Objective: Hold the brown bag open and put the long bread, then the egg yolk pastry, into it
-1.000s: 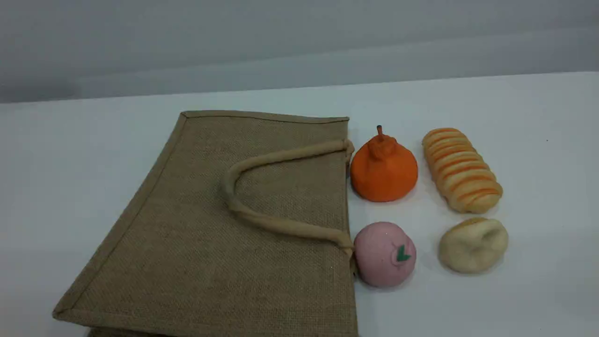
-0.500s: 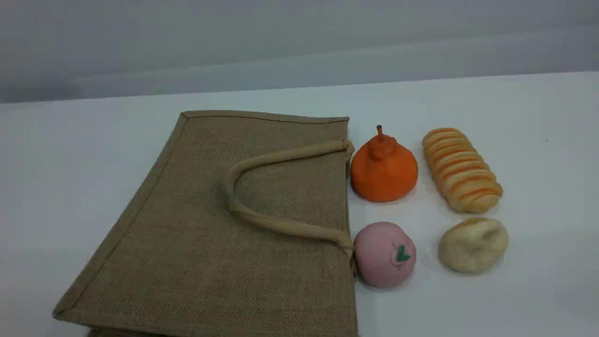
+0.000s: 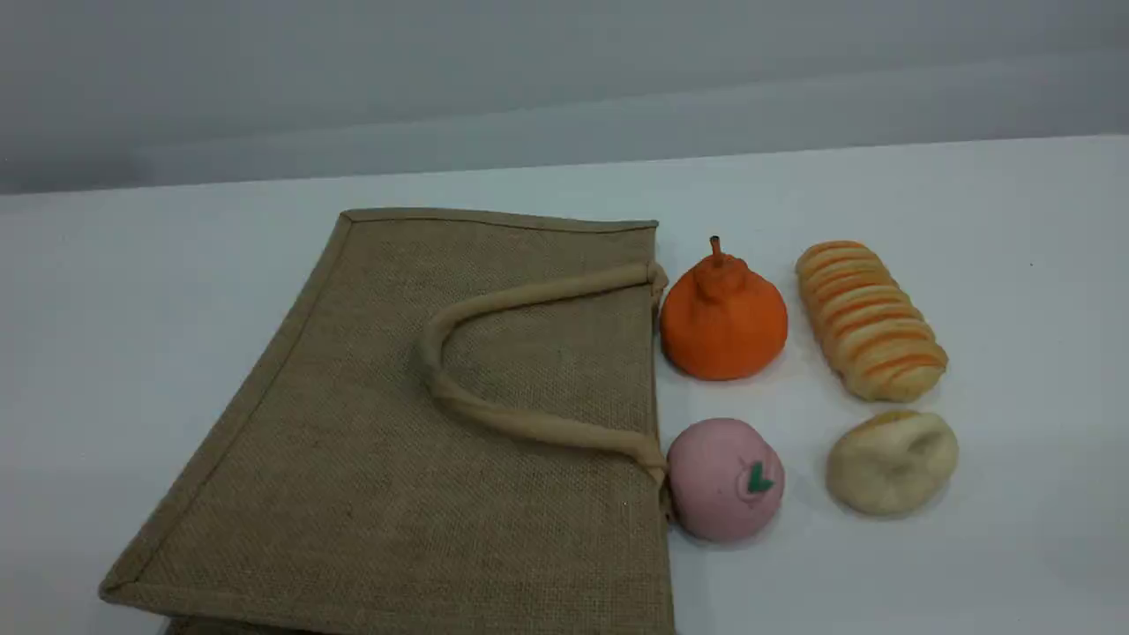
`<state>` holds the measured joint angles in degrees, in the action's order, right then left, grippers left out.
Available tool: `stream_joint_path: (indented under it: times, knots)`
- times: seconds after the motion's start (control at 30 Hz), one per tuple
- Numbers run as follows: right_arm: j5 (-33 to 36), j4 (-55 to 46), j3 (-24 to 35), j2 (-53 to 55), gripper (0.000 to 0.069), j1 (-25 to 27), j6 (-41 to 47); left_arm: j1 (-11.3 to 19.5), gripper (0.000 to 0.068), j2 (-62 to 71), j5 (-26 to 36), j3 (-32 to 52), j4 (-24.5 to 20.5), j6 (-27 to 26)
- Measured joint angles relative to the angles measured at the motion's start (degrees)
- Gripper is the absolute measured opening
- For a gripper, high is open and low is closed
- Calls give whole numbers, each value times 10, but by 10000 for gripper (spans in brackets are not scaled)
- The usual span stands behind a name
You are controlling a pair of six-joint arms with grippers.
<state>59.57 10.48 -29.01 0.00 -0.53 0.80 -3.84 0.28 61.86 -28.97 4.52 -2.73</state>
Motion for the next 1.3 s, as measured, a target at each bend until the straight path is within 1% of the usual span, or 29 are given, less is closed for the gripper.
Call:
stream_joint_path:
  times: [0.1,0.23,0.33,0.47,0.53,0.67,0.77,0.87,0.97,1.03,1.2,1.3]
  knots:
    - [-5,12,-4,1,438,0,0,0,535,22,-18,-15,1,-12]
    - [-59,46,-18,52,438,0,-34,0,535,96,-64,-58,4,-12]
    - [-116,85,-19,122,438,0,-80,0,535,170,-99,-95,7,-11]
    - [-203,127,-19,234,438,0,-131,0,535,300,-162,-135,42,-12]
    - [-251,146,-19,290,438,0,-135,0,535,362,-192,-147,49,-12]
    - [-335,177,-19,407,438,0,-136,0,535,482,-246,-167,51,-17]
    - [-376,209,-28,489,438,0,-138,0,535,576,-270,-187,73,-12]
    - [-386,238,-56,564,438,-1,-166,-2,535,661,-289,-216,100,-13]
    - [-385,256,-92,639,438,-1,-194,-3,535,740,-291,-248,121,-17]
    - [-385,269,-117,683,438,-1,-201,-3,535,789,-290,-269,138,-34]
    - [-385,289,-175,792,438,-1,-219,-3,535,901,-278,-322,212,-99]
    - [-386,310,-202,850,438,-7,-236,-3,535,958,-279,-345,251,-121]
